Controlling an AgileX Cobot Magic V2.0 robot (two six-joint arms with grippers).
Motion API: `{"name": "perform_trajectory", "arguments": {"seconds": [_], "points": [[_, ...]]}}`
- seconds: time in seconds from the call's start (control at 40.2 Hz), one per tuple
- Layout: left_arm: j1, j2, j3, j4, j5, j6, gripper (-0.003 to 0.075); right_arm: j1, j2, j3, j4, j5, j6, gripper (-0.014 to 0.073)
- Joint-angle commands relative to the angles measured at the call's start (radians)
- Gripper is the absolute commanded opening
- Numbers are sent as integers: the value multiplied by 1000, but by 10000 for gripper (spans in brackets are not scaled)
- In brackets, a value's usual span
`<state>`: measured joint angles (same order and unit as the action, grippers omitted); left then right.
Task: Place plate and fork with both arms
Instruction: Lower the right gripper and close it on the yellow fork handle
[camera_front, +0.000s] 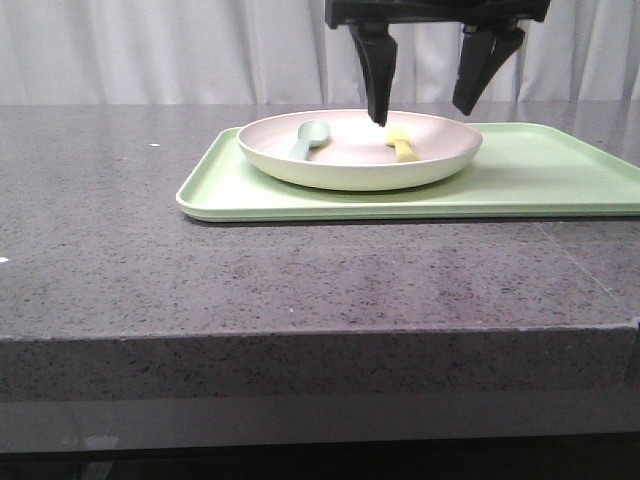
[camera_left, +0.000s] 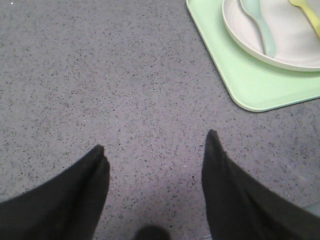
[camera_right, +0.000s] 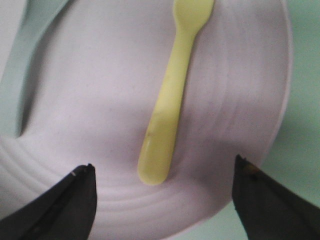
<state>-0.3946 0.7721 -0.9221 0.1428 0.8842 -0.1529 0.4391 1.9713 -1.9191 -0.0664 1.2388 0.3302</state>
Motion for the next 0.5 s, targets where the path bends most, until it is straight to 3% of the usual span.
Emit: {"name": "perform_trajectory", "arguments": {"seconds": [0.0,0.473], "points": [[-6,-4,-26,4,-66,-3,398,-31,-25,-64,24,4,3,580],[-6,-4,-26,2,-66,-3,398,-44,127,-241,52,58,-2,580]]}}
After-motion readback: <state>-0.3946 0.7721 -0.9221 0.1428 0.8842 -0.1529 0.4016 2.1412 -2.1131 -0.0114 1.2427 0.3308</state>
